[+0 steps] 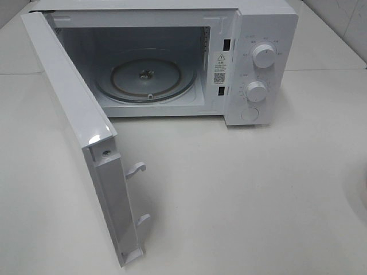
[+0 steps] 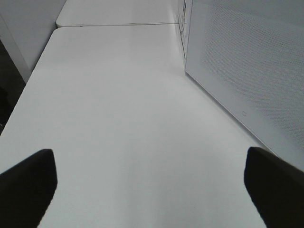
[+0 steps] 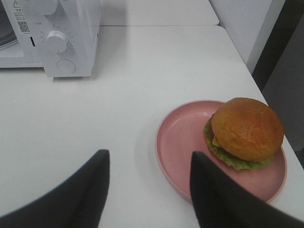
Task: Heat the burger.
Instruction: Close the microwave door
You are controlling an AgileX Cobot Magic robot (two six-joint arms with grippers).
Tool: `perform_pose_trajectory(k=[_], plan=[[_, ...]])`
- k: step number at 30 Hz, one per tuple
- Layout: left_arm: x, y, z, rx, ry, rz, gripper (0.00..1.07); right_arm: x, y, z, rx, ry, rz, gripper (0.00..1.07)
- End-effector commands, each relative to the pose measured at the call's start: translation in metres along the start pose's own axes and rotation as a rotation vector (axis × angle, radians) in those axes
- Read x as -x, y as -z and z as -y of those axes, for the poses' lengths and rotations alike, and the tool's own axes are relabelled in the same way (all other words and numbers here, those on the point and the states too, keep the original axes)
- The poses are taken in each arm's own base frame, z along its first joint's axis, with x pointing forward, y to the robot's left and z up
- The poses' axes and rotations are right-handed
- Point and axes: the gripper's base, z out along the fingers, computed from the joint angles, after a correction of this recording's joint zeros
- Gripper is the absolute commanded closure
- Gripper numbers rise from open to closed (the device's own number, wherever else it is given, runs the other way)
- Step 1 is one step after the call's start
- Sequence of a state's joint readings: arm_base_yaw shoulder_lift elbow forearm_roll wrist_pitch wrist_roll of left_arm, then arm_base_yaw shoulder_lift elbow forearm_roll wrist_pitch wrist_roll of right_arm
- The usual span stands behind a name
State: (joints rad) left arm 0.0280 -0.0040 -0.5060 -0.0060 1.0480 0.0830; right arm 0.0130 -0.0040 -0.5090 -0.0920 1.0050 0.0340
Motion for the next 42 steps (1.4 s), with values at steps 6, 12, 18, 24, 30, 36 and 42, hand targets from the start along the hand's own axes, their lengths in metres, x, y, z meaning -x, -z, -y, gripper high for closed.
perform_pose_trajectory(k=[6,12,18,24,30,36,42], plan=[[0.000,0.002,-0.004,0.051,-0.009,0.013,0.03,-0.003,0.002,0.000,-0.005,0.010,0.030,0.62],[0.027,0.004,-0.006,0.051,0.005,0.093,0.03,-0.003,0.002,0.000,-0.005,0.010,0.030,0.62],[0.066,-0.029,-0.007,0.032,0.007,0.156,0.03,-0.003,0.002,0.000,-0.005,0.010,0.030,0.62],[0.089,-0.066,-0.009,0.031,-0.034,0.188,0.09,-0.003,0.002,0.000,-0.005,0.010,0.030,0.62],[0.093,-0.097,-0.008,0.026,-0.030,0.220,0.30,-0.003,0.002,0.000,-0.005,0.010,0.030,0.62],[0.090,-0.140,-0.010,0.036,0.057,0.381,1.06,-0.003,0.002,0.000,-0.005,0.010,0.030,0.62],[0.082,-0.170,-0.010,0.025,0.138,0.328,1.06,-0.003,0.002,0.000,-0.005,0.010,0.030,0.62]])
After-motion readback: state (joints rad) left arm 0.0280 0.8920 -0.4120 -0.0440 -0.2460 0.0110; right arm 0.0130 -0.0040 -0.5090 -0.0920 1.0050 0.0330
